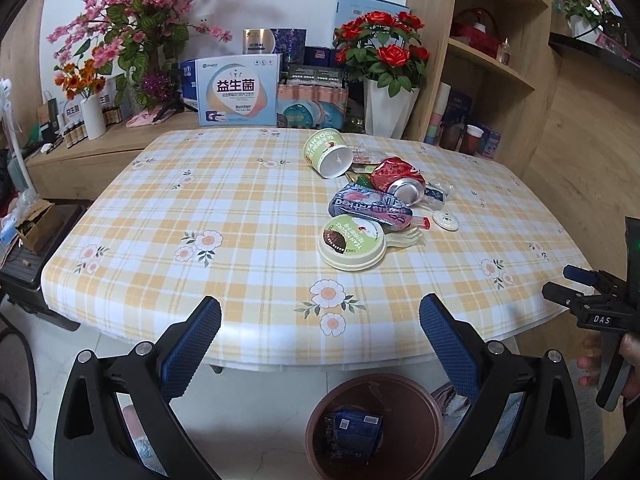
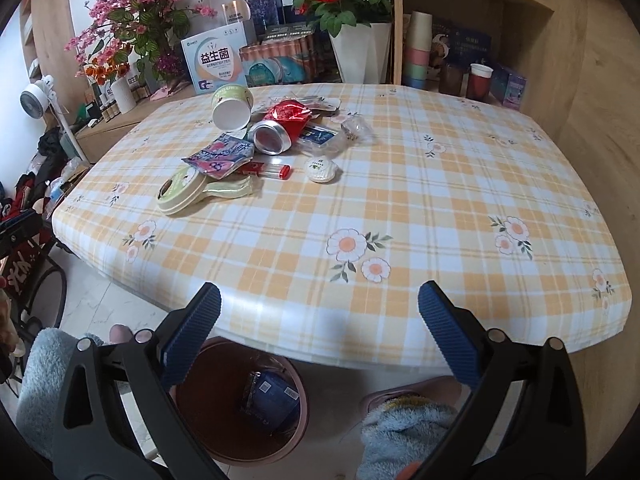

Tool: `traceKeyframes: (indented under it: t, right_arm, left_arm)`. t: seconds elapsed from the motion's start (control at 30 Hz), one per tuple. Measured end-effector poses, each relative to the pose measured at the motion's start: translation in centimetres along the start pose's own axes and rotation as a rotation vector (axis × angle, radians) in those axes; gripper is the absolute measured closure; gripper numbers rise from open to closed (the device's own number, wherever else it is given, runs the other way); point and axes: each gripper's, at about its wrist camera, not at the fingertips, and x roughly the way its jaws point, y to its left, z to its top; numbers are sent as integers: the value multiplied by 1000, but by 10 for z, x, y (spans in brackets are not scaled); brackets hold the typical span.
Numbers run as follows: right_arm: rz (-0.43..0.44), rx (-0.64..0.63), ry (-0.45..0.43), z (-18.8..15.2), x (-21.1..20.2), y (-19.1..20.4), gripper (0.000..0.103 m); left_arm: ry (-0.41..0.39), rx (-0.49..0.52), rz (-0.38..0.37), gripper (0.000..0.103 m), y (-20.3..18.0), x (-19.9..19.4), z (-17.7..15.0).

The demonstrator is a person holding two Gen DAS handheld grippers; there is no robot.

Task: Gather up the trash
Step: 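Reach the right tool to the crushed blue can and grasp it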

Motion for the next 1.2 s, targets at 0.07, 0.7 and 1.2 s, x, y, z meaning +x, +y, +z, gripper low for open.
traceKeyframes:
  t: [0.07,0.7,1.2]
  right_arm:
    - [3,-1,-7,6,5,0,6]
    - [110,-262,119,114,121,102,7]
    - [45,-277,273,151,218,161,18]
  left_arm:
    - [11,-9,-12,6,0,8,4]
    - [11,-72,14,6,62,69,62]
    - [59,-159,-26,12,104,108,59]
